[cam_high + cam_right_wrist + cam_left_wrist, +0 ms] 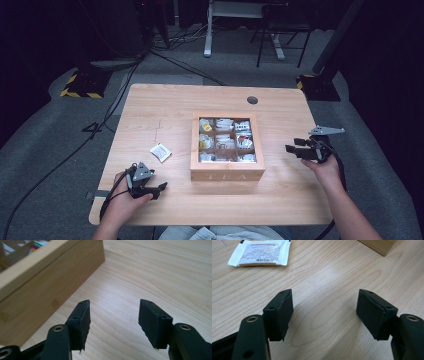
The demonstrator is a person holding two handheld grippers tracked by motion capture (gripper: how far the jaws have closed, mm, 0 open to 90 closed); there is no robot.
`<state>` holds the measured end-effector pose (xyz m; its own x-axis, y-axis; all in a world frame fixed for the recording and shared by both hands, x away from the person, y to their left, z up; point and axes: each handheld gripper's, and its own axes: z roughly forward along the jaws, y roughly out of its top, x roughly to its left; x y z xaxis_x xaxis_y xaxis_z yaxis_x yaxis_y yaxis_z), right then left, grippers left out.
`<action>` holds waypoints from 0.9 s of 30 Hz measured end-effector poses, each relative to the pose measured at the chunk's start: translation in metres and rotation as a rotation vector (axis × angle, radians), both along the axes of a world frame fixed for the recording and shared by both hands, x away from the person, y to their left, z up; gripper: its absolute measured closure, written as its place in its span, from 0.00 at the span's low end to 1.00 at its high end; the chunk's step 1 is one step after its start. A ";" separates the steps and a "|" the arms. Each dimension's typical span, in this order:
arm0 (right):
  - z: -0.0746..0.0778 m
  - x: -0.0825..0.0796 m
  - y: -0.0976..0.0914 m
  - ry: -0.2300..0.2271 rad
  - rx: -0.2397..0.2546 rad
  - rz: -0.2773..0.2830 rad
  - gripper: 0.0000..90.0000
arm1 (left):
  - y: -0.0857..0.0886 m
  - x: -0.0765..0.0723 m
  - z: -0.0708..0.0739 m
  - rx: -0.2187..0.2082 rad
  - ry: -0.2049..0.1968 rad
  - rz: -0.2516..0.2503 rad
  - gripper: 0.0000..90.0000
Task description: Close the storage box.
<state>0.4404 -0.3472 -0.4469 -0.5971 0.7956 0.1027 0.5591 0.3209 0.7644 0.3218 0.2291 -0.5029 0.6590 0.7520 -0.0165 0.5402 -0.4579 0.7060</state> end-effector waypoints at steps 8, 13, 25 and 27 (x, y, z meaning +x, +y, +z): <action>-0.020 0.004 -0.006 -0.030 -0.007 -0.016 0.48 | 0.000 0.001 0.000 -0.003 -0.001 0.005 0.34; -0.035 0.005 -0.007 -0.023 -0.026 -0.033 0.47 | 0.000 0.001 0.000 -0.003 -0.001 0.005 0.34; -0.054 0.004 -0.003 -0.024 -0.085 -0.056 0.45 | 0.000 0.000 0.000 0.001 -0.006 0.008 0.34; -0.055 0.004 -0.003 -0.033 -0.088 -0.066 0.41 | 0.000 0.000 0.000 0.003 -0.006 0.011 0.34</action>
<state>0.4439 -0.3505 -0.5016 -0.5447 0.8386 0.0114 0.5562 0.3510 0.7533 0.3220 0.2288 -0.5031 0.6507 0.7593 -0.0106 0.5411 -0.4538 0.7081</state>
